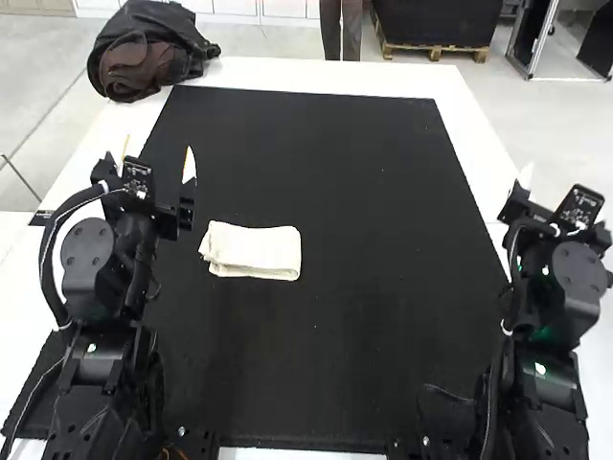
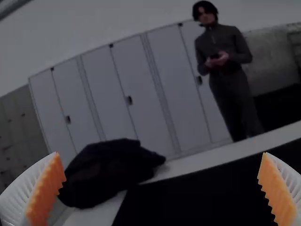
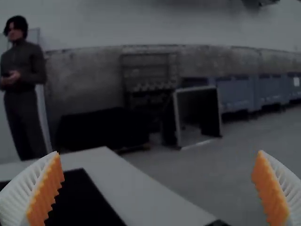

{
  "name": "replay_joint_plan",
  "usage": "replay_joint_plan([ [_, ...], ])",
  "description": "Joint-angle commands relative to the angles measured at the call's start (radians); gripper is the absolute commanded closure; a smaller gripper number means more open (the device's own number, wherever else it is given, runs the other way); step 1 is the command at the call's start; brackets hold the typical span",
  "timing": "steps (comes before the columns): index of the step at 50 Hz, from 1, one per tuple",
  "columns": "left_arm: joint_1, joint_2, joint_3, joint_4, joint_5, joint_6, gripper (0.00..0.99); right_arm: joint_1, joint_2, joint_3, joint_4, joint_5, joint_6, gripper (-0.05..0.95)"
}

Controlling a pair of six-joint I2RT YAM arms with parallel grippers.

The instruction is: Fold the towel.

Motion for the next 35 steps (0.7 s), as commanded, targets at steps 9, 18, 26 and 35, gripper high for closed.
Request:
replay_joint_plan([
  [9,-0.009,-0.009,-0.002,-0.1,0.008,-0.107,0.033,-0.005,-0.005,-0.004,-0.295,-0.012,0.109,-0.02],
  [18,0.0,-0.009,-0.004,-0.321,-0.001,-0.178,0.033,-0.012,-0.007,-0.006,-0.322,-0.012,0.169,-0.02],
  [26,0.002,-0.009,-0.004,-0.321,-0.001,-0.19,0.033,-0.012,-0.007,-0.006,-0.35,-0.011,0.25,-0.02],
  [35,0.004,-0.009,-0.002,-0.318,-0.001,-0.19,0.033,-0.014,-0.007,-0.004,-0.375,0.005,0.341,-0.02],
])
